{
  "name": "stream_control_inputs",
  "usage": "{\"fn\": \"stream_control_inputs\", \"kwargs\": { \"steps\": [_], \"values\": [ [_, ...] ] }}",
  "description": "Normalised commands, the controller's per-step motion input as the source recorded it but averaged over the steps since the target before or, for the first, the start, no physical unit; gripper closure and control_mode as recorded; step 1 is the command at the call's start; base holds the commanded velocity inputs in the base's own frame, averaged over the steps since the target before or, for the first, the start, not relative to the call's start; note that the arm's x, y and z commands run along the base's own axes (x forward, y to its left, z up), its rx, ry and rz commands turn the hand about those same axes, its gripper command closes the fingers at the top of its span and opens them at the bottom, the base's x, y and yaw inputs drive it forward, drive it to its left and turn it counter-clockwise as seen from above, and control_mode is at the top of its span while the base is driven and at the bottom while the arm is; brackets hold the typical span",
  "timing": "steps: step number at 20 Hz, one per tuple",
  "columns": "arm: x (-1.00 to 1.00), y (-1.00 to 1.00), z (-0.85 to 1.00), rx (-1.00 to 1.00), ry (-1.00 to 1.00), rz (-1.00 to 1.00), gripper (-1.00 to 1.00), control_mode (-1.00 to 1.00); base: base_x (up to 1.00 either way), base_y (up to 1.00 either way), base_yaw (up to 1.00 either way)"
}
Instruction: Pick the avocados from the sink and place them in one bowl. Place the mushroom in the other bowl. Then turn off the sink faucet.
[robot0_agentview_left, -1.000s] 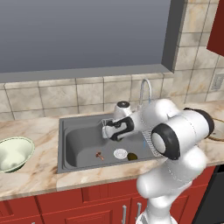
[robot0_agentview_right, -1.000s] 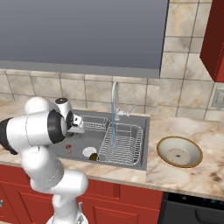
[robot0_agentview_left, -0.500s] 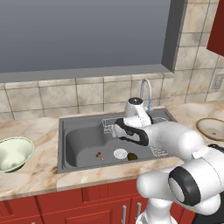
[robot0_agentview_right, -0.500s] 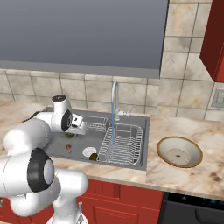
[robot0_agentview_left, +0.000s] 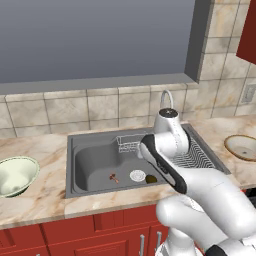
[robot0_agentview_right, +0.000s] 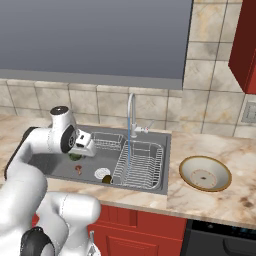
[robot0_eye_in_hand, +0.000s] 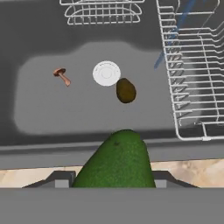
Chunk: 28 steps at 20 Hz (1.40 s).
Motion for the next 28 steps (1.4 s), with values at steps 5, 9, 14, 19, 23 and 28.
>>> {"fn": "stream_control_inputs", "kwargs": {
  "steps": [5,9,14,19,23,28],
  "values": [
    [-0.56,-0.21,0.22,-0.03,0.0,-0.04,1.0,-1.0,0.0,0.0,0.0],
    [-0.3,-0.34,0.35,-0.03,0.0,-0.02,1.0,-1.0,0.0,0.0,0.0],
    [-0.2,-0.37,0.43,-0.01,0.0,0.0,1.0,-1.0,0.0,0.0,0.0],
    [-0.24,-0.38,0.36,-0.01,0.0,-0.02,1.0,-1.0,0.0,0.0,0.0],
    [-0.14,-0.37,0.26,-0.01,0.0,-0.01,1.0,-1.0,0.0,0.0,0.0],
    [-0.01,-0.37,0.13,0.0,-0.03,0.0,1.0,-1.0,0.0,0.0,0.0]
  ]
}}
